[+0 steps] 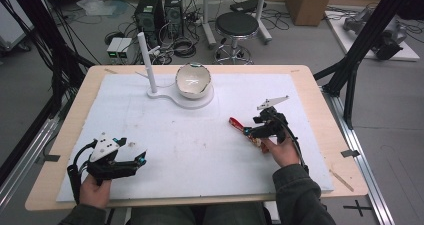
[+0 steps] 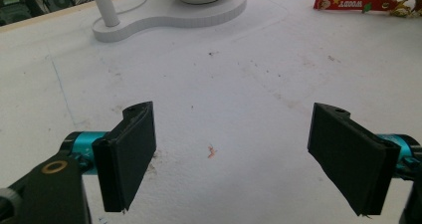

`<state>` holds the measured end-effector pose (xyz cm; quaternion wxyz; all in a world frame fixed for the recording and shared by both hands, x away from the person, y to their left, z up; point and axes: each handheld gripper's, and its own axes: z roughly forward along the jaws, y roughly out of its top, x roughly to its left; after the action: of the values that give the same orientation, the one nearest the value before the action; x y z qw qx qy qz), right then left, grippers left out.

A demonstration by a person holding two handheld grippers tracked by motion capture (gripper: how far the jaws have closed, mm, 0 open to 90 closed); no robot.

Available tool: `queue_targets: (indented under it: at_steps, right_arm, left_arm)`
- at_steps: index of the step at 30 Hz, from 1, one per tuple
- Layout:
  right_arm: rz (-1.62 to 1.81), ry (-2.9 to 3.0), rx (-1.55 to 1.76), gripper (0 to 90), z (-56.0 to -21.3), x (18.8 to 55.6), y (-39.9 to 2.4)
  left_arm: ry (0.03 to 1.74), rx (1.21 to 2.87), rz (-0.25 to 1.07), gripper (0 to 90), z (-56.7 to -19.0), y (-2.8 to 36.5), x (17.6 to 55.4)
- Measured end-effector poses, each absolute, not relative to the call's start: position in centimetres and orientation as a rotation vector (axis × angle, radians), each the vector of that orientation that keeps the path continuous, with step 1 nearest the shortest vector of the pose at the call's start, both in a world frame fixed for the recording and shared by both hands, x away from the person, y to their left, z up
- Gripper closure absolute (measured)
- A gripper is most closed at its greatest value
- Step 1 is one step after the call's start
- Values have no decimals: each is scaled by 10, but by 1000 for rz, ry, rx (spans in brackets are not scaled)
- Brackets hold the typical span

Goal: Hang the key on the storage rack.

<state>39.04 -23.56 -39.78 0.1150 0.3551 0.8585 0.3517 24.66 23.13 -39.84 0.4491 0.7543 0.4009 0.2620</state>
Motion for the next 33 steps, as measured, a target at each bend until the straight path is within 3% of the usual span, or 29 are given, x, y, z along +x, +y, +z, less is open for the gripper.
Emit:
queue_targets:
  at_steps: [14, 33]
  right_arm:
    - [901, 2577, 1090, 543, -408, 400, -225]
    - [795, 2658, 1096, 686, -416, 407, -215]
  left_arm:
    - [990, 1871, 646, 196, -398, 231, 247]
    - [988, 1869, 645, 195, -399, 232, 247]
